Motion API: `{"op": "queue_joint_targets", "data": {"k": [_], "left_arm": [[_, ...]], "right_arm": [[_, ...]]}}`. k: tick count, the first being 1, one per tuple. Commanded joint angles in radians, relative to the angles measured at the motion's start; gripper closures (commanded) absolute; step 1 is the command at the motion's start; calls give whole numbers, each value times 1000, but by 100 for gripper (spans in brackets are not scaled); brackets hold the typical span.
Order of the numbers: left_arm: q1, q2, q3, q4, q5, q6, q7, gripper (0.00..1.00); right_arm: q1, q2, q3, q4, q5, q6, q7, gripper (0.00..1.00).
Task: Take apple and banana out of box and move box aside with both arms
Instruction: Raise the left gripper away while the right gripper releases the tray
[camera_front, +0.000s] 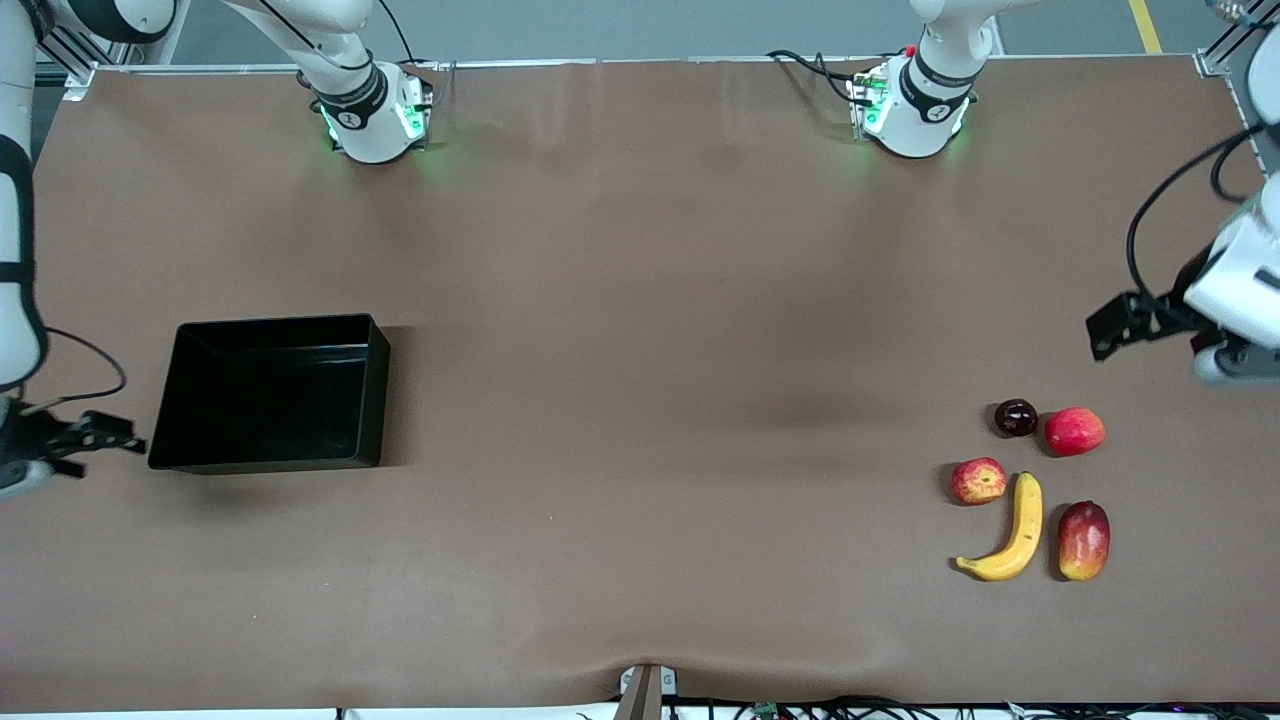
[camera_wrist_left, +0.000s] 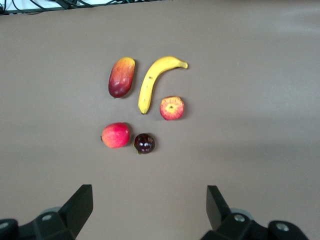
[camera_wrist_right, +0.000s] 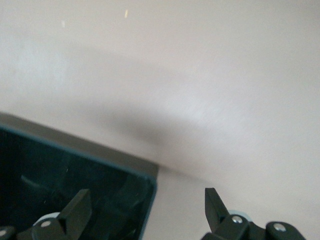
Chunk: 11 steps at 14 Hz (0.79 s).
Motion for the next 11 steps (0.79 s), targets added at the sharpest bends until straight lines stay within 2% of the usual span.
{"op": "queue_joint_targets", "data": {"k": [1,2,4,6,9,11], "left_arm": [[-105,-94,102,-57,-30,-47,9,0],[-140,-117,151,-69,-69,-52,13,0],[-185,-166,222,-115,-133,-52,26,0],[-220,-201,267,-149,-138,-52,28,0],[-222,-221,265,-160,-138,-74,36,0],[-222,-234,262,-167,-138,-82,36,0]], "right_arm": [[10,-1,8,154,19,-17,-24,0],[22,-5,8,203,16,-27,-23,0],[45,-56,8,222,21,-58,-24,0],[82,-103,8,227,9,-180,3,0],[126,-169,5,227,-6,-301,263,0],[192,-215,6,227,-92,-401,488,0]]}}
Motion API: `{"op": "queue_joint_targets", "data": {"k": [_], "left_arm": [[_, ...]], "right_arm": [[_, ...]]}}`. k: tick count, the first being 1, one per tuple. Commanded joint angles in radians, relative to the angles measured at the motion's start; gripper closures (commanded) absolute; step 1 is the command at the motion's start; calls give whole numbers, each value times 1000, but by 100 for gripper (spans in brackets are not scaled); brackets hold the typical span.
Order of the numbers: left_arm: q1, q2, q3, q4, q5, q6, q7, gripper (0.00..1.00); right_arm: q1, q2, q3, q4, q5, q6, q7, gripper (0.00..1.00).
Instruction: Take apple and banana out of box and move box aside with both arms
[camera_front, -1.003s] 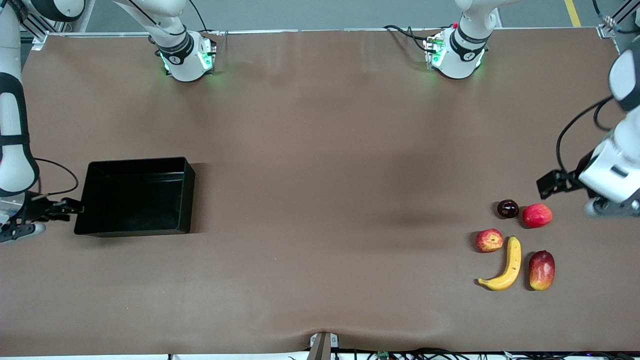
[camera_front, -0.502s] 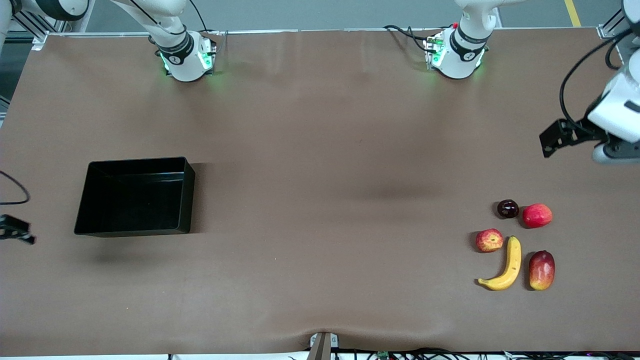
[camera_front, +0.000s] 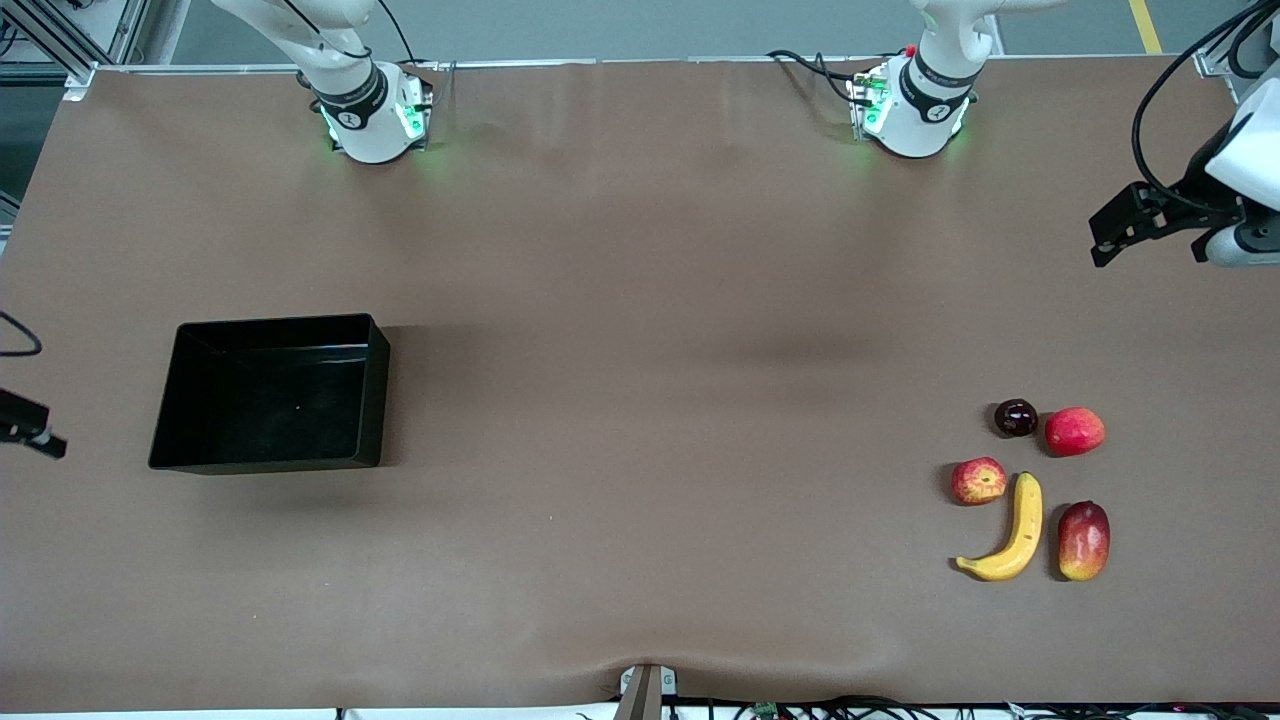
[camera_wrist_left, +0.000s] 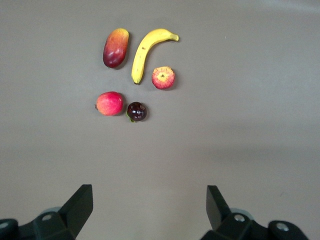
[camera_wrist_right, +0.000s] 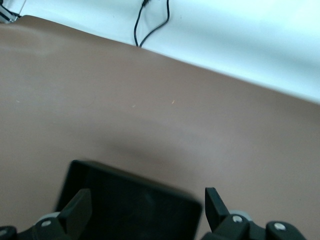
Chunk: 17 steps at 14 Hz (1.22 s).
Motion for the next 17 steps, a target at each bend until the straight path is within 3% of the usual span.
{"op": "queue_joint_targets", "data": {"k": [1,5,10,17], "left_arm": [[-10,-42,10,-33,-19,-11,15,0],[-7,-50,7,-38,-37,-13,17,0],[-12,-62,2,-38,-48,-14,17,0],[-23,-39,-12,-25,-77,18,12,0]], "right_arm": [[68,-83,-2,-16,-89,-85,277,0],[151,-194,-3,-25,-106,-321,445,0],[144,-343,-7,-91,-130,-481,479,0],[127,-393,-10,-240,-152,-403,477,0]]}}
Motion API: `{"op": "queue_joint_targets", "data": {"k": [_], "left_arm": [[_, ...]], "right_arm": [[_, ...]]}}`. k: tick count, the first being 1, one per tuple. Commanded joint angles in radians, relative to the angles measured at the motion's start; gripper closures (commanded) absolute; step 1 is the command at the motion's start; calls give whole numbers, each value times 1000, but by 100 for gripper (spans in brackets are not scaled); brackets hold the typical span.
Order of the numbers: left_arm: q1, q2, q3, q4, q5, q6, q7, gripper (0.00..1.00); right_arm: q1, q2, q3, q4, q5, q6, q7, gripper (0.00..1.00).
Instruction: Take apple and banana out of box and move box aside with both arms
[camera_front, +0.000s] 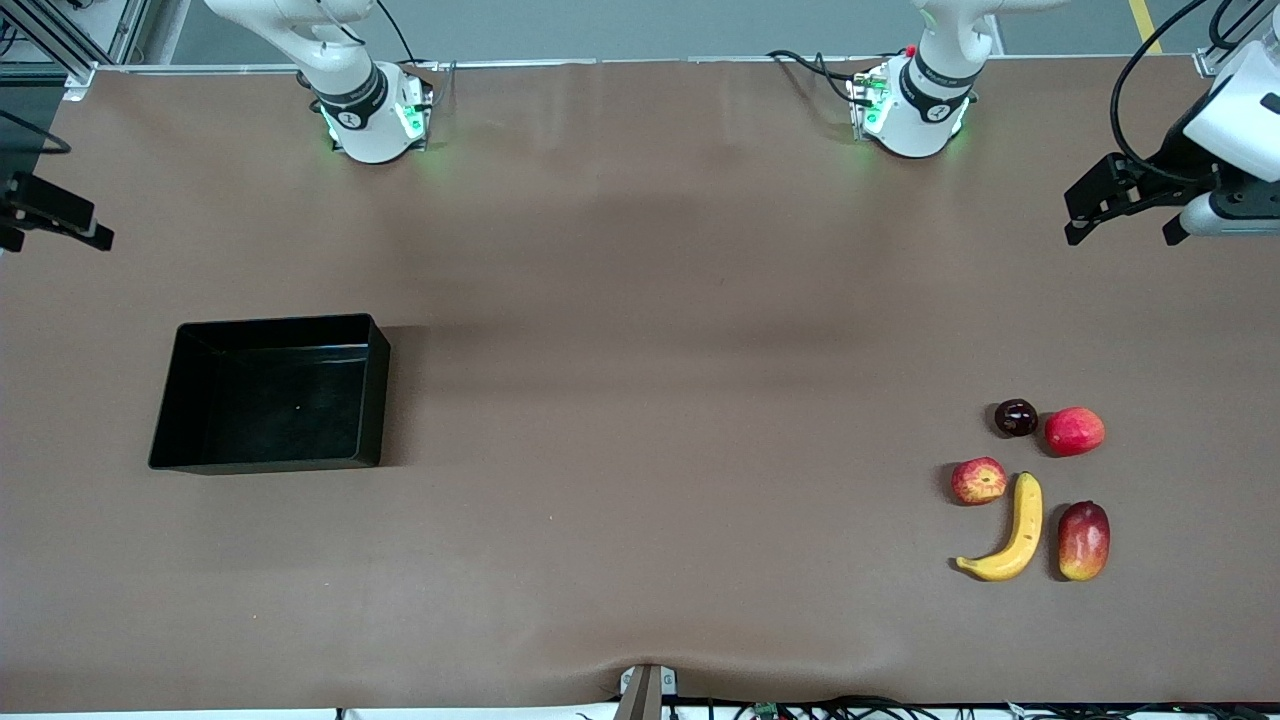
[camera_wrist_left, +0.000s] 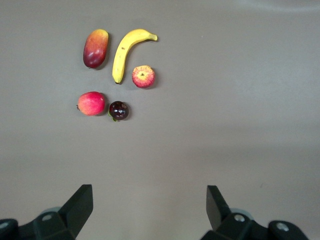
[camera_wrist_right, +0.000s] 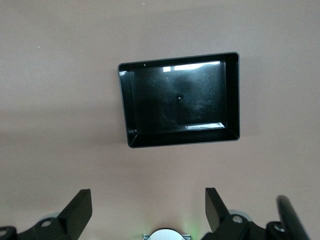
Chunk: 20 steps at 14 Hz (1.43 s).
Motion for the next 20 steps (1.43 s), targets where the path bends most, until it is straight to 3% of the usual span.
{"op": "queue_joint_targets", "data": {"k": [1,7,20], "left_arm": [[-1,-6,-3,-10,-17,13,12,0],[1,-12,-3,-8,-17,12,7,0],[6,-18,-1,-10,-17,-2,7,0]], "right_arm": [[-16,-73,10,-113,-23,61,13,0],[-20,-181,12,-287,-86,158,11,0],[-23,-166,12,-213,-95,115,10,0]]}}
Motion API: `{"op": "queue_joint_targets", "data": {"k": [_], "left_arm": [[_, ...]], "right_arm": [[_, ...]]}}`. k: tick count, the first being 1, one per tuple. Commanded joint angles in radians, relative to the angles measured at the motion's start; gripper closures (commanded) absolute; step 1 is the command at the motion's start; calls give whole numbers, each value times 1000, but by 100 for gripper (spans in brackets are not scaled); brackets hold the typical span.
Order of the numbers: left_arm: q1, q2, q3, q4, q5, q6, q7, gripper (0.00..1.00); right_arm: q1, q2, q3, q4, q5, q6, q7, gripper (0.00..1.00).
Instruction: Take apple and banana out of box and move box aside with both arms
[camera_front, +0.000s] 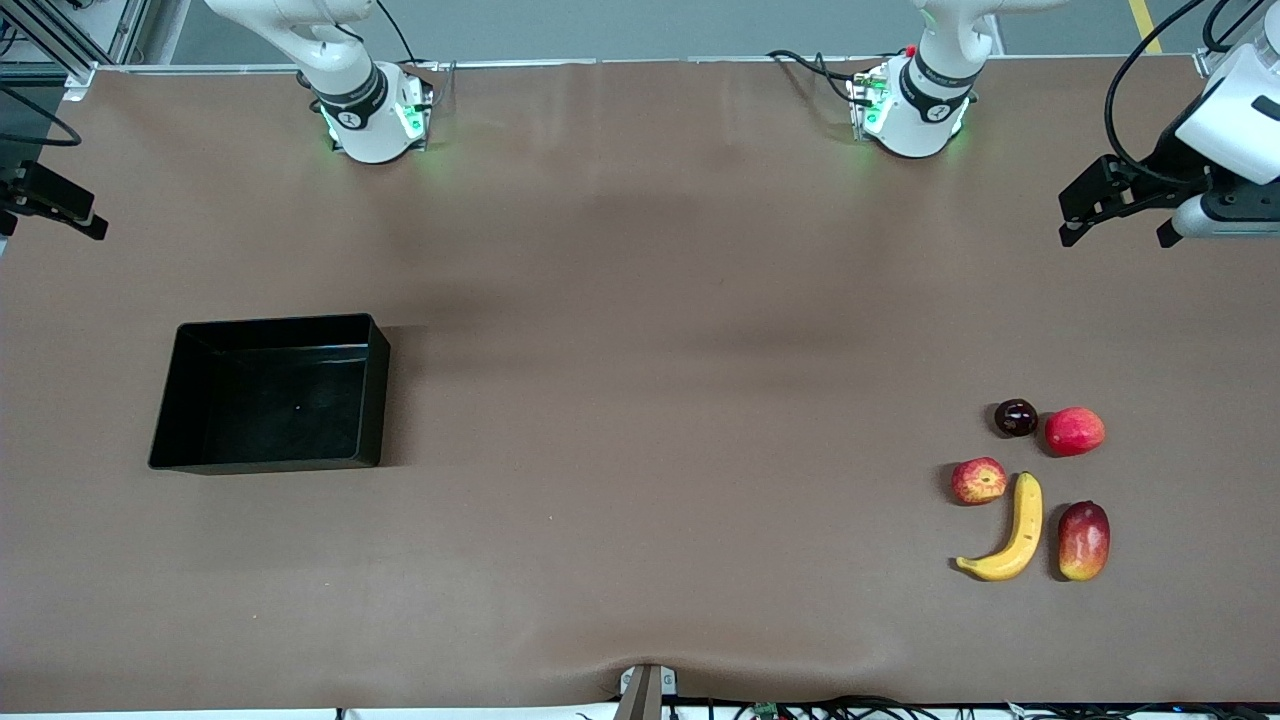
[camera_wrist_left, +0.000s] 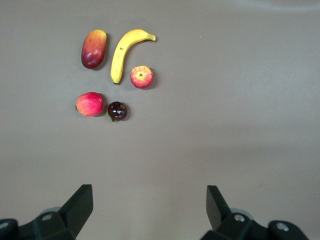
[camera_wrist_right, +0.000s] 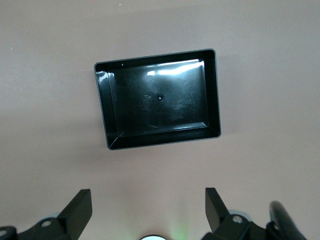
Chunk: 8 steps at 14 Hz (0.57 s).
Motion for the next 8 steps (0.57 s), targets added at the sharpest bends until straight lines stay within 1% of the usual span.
{"op": "queue_joint_targets", "data": {"k": [1,8], "left_arm": [[6,-17,-2,-6,-17,-14,9,0],[10,-13,5,9,-9,-16,21,0]], "right_arm": [[-12,-12,12,6,-23,-6,10,0],[-15,-9,11,20,-21,-6,8,0]]}}
